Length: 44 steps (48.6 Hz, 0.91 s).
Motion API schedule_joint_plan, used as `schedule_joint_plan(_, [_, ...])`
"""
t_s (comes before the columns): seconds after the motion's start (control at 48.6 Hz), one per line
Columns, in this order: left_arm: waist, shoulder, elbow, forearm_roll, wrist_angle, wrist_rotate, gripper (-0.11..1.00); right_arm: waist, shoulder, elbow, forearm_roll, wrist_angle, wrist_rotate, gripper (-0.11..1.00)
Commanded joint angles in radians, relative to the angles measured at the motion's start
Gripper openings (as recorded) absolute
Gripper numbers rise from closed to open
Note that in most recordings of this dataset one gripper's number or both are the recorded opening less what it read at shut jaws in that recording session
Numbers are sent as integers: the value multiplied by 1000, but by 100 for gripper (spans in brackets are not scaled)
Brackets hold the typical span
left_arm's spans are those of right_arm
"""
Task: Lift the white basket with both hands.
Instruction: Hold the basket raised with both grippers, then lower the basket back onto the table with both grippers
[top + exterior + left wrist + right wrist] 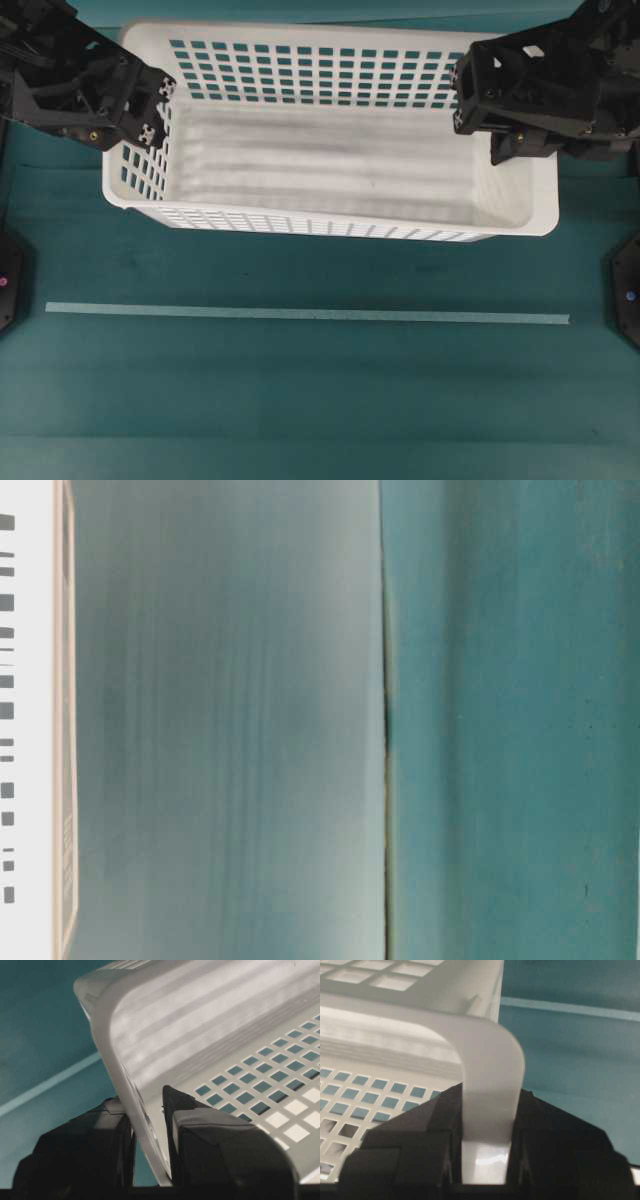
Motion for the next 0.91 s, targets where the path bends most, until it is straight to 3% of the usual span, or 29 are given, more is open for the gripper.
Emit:
schedule_joint_plan(0.0, [11, 3, -15, 5, -6, 26, 14, 21, 11, 6, 3, 6, -52, 18])
schedule_joint_plan(0.268, [9, -3, 91, 5, -43, 21, 14, 18, 17, 120, 5, -61, -80, 18])
schedule_joint_plan(0.535, [11, -29, 310, 5, -199, 8, 14, 17, 25, 279, 3, -204, -95, 18])
schedule_joint_plan(0.885, [11, -26, 471, 5, -362, -5, 14, 15, 26, 495, 5, -434, -92, 18])
